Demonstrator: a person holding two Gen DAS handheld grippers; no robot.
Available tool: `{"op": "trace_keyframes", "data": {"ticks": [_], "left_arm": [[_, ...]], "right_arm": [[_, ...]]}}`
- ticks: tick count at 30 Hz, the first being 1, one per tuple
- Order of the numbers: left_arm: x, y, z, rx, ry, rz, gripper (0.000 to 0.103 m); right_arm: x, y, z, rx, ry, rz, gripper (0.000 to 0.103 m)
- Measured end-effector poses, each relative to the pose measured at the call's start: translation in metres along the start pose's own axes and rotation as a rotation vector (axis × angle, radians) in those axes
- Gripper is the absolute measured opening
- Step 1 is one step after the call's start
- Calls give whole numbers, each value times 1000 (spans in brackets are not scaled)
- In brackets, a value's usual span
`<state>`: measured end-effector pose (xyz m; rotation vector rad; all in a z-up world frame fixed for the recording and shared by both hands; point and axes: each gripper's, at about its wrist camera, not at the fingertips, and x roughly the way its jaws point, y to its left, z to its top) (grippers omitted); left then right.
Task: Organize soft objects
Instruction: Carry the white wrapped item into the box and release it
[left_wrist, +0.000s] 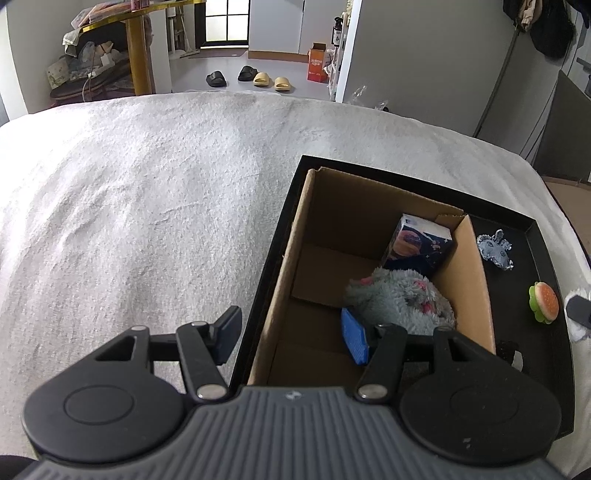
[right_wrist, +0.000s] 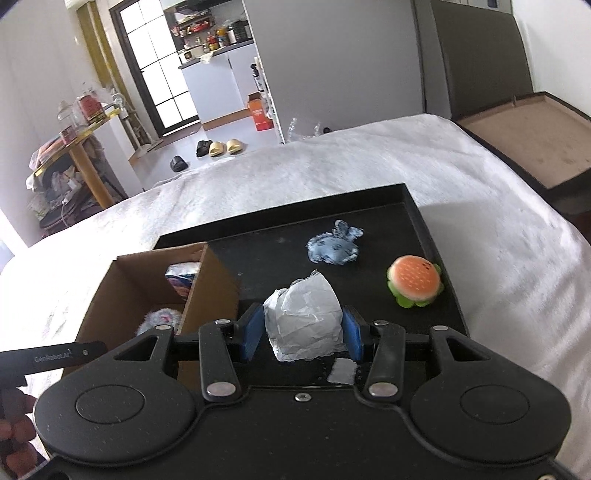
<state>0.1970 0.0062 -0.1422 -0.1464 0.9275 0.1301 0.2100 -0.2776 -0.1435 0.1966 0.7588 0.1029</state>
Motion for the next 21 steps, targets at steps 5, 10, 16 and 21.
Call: {"op": "trace_keyframes", "data": {"ticks": [5,10,16,21], "left_arm": [[1,3,0,-7,7,-12,58],[1,6,0,-15,10,-12,58],[-2,10,0,-31,-5,-18,56],[-4,19,1,-51,-28,-28,50]], "right_arm": [[0,17,6,-21,-8,9,45],[0,39,12,-54,-17,27,45],[1,64,17,-85,-24,62,45],[7,84,18,-108,-16,82,45]]}}
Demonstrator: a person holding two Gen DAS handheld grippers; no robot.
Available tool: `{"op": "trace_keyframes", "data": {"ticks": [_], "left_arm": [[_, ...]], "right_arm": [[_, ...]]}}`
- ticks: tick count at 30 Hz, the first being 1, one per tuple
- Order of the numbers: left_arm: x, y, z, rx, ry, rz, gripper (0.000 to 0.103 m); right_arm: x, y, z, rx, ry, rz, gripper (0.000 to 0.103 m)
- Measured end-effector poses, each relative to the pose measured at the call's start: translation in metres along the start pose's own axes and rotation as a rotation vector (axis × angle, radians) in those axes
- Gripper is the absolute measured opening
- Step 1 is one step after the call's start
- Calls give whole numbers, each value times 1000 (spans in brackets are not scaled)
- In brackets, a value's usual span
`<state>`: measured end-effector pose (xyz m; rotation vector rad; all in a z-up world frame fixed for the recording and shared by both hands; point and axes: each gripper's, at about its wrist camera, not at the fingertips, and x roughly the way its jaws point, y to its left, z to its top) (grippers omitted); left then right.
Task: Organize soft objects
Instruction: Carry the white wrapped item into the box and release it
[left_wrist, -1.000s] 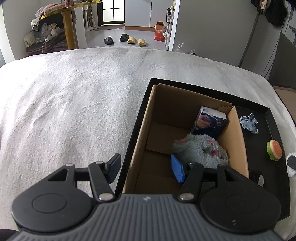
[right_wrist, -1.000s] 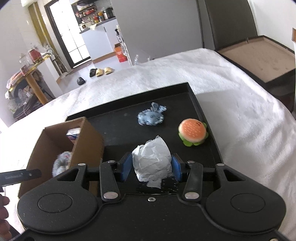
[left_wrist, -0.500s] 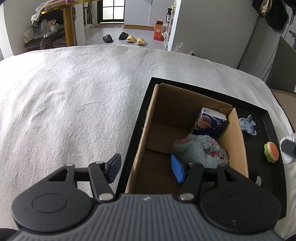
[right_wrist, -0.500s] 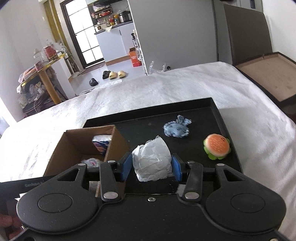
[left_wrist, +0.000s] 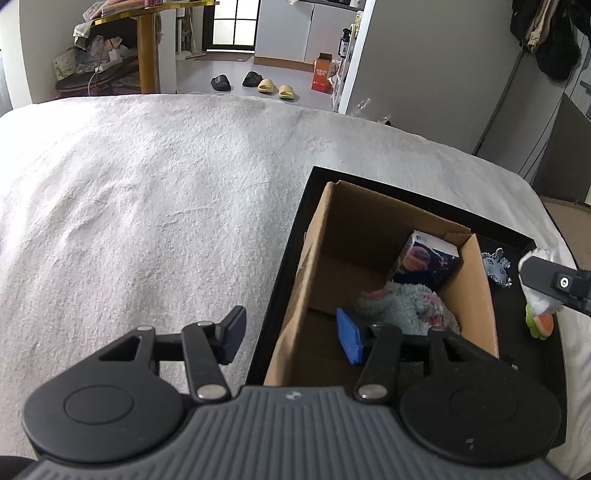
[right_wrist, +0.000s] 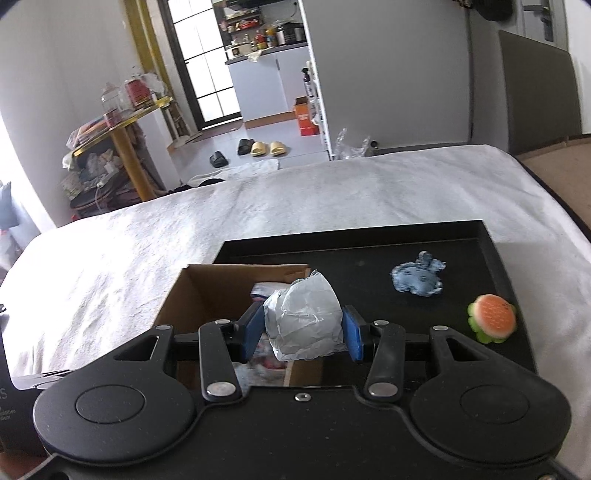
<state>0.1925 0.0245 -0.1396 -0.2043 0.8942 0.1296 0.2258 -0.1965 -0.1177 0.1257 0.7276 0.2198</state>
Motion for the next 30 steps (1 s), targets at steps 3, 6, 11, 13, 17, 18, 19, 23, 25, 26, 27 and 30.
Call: {"op": "trace_keyframes", "data": {"ticks": [3,6,11,13,17,18,19,23,25,26,27,30], "left_arm": [[2,5,0,-11,5,-13,44],[3,10,0,-24,10,-36,34],[7,14,0,-42,29,-81,17],[8,16,0,-51,30,-92,16],[10,23,1,-85,40,-125,15],[10,25,1,-94,44,-134,15],[11,26,2,-101,47,-140,15],[12,31,1,-118,53,-156,15],[12,32,1,-123,54,-162,15],[11,32,2,-125,55,-167,16],[11,32,2,-126,55,-168,16],[9,31,3,-133,55,-163,16]], "right_arm": [[4,9,0,0,5,9,45],[8,18,-1,-11,11,22,45],[17,33,-1,-4,31,45,45],[21,41,-1,-12,35,47,45],[30,57,0,-27,45,61,45],[32,62,0,-32,48,66,45],[33,65,0,-36,50,70,45],[37,77,1,-46,49,83,46],[38,79,1,-38,42,81,47],[39,79,1,-30,36,77,50],[39,77,1,-21,39,73,53],[39,74,-1,-18,45,50,58]]}}
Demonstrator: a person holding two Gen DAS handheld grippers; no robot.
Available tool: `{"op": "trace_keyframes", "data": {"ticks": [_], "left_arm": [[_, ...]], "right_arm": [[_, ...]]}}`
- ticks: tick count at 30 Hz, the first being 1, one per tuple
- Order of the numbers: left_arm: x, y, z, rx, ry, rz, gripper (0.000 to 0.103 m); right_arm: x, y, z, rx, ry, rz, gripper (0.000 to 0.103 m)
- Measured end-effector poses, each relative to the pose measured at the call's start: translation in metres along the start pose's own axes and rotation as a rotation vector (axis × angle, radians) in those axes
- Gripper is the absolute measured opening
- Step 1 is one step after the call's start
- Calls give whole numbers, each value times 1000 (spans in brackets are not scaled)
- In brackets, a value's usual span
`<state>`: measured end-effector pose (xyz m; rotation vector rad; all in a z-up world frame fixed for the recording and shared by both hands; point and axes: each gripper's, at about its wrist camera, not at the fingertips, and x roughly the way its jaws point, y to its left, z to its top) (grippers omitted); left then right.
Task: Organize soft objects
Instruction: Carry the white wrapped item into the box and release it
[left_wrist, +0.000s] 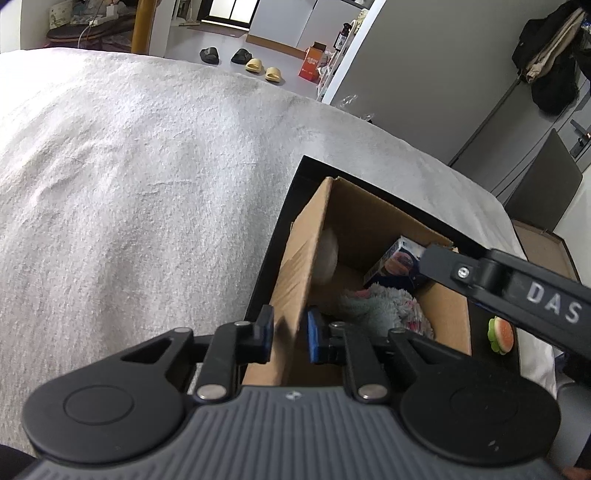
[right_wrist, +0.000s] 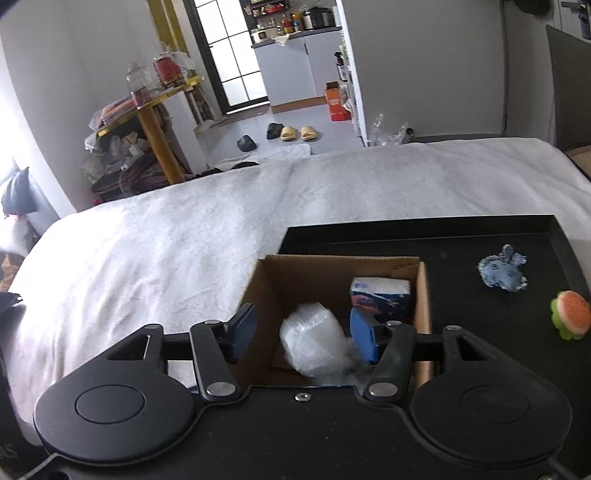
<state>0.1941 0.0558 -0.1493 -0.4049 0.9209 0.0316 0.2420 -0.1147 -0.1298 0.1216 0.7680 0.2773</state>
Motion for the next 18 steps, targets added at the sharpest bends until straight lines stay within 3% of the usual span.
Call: {"op": "trace_keyframes", "data": {"ticks": [8,18], "left_arm": [[-2,-5,0,14,-12,30,20],[-4,-14,-2,43,-18,44,20]], "right_arm": [[-14,-21,-8,23,-7,-56,72],[-38,-60,-22,77,-24,-81,71]]}}
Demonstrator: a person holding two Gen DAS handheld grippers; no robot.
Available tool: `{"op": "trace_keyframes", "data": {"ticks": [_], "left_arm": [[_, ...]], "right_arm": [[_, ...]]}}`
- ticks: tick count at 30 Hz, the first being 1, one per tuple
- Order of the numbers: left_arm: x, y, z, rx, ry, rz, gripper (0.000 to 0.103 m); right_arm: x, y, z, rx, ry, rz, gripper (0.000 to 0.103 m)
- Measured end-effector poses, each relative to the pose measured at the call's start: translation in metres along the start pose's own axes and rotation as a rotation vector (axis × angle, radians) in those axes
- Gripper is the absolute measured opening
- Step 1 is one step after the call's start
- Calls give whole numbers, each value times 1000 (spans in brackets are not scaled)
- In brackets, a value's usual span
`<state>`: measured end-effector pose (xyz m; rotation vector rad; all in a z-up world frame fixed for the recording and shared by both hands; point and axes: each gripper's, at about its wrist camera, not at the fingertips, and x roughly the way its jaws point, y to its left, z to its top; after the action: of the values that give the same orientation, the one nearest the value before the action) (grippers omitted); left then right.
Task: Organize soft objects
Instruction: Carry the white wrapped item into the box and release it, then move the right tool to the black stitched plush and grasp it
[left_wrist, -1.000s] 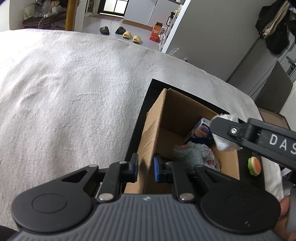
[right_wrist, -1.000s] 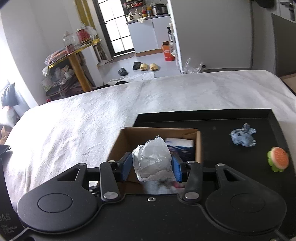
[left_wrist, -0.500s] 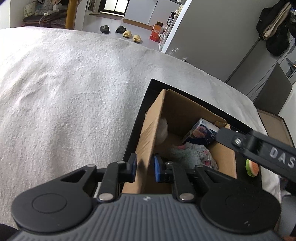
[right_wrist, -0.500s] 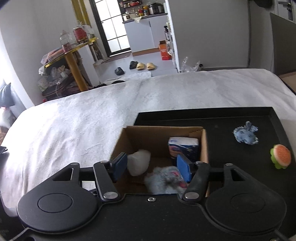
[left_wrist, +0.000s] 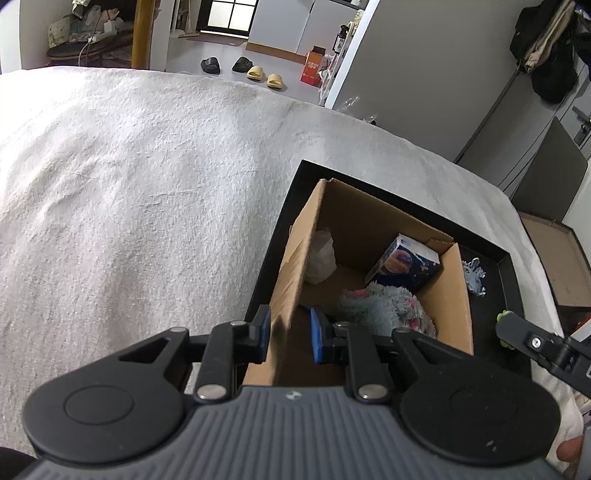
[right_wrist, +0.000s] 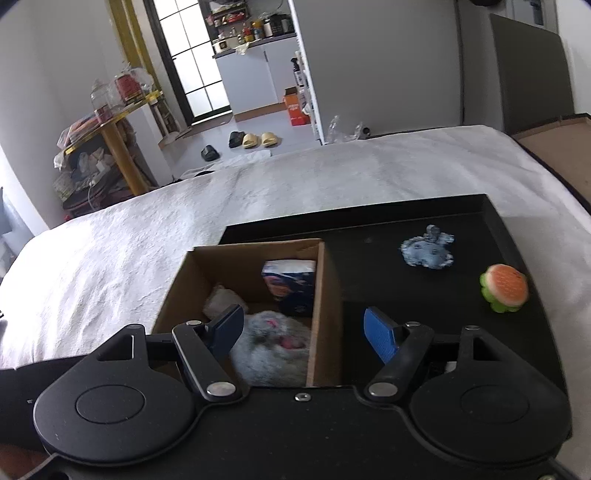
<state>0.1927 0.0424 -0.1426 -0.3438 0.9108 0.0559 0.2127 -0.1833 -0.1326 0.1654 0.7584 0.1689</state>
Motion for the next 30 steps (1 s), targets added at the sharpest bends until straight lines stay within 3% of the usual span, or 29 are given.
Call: {"op": "trace_keyframes", "data": {"ticks": [3,5,11,30], "left_arm": [[1,-3,0,11,4,18,27],[2,-6,0,19,2,32,39],[6,-14,-3,57,5,65,48],[13,-32,-8,134,19,152,52]], "right_arm": [[-4,-13,-4,18,2,-5,71],[-6,-21,-7,29,5,-8,72],[-7,-44,-14,70,14,-15,75],[-6,-108,-37,177,28,-19,75]]}}
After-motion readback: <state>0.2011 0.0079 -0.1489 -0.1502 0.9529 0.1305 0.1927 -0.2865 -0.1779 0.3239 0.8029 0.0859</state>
